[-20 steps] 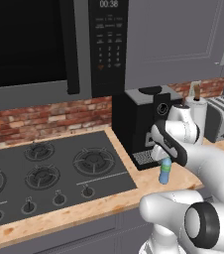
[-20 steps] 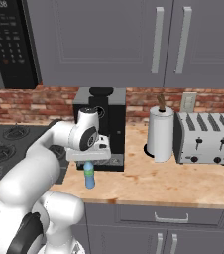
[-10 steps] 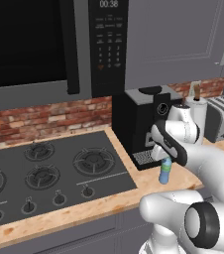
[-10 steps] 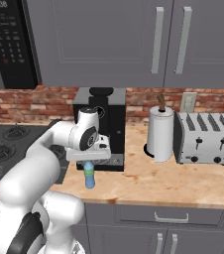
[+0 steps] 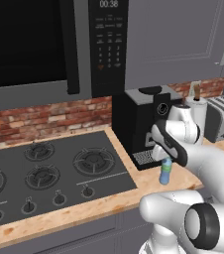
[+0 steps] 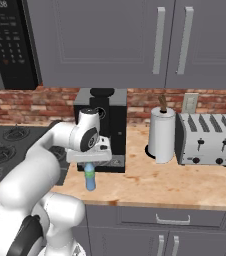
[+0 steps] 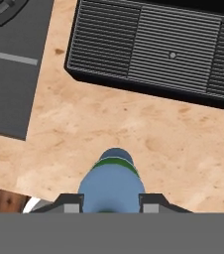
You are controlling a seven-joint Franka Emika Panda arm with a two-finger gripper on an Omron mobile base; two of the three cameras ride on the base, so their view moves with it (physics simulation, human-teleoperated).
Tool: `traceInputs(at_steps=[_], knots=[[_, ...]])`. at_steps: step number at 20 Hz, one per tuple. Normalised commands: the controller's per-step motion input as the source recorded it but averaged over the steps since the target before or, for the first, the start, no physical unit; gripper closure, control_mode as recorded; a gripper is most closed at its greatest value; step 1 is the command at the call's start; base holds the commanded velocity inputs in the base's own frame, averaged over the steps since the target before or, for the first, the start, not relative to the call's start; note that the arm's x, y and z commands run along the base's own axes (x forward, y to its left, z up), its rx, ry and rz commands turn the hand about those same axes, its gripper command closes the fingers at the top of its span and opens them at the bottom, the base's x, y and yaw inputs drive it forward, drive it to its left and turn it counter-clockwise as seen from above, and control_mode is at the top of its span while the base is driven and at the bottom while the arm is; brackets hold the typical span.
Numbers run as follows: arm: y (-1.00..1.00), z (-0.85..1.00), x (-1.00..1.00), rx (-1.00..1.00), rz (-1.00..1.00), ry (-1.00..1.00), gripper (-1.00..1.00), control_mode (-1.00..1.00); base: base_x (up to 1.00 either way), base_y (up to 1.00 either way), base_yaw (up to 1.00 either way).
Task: Place the drinks on the dining counter in a tight cluster.
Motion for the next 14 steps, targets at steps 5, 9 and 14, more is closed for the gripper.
traceInputs(at_steps=[5,9,14], knots=[[-0.04,0.35,-0.71,0.08,0.00,-0.07,1.00,-1.00,0.00,0.00,0.00],[-0.34,0.78,-1.00,0.12,0.00,-0.04,1.00,-1.00,0.00,0.00,0.00],[-0.16,1.00,-0.96,0.07,0.00,0.00,1.00,-1.00,0.00,0.00,0.00]])
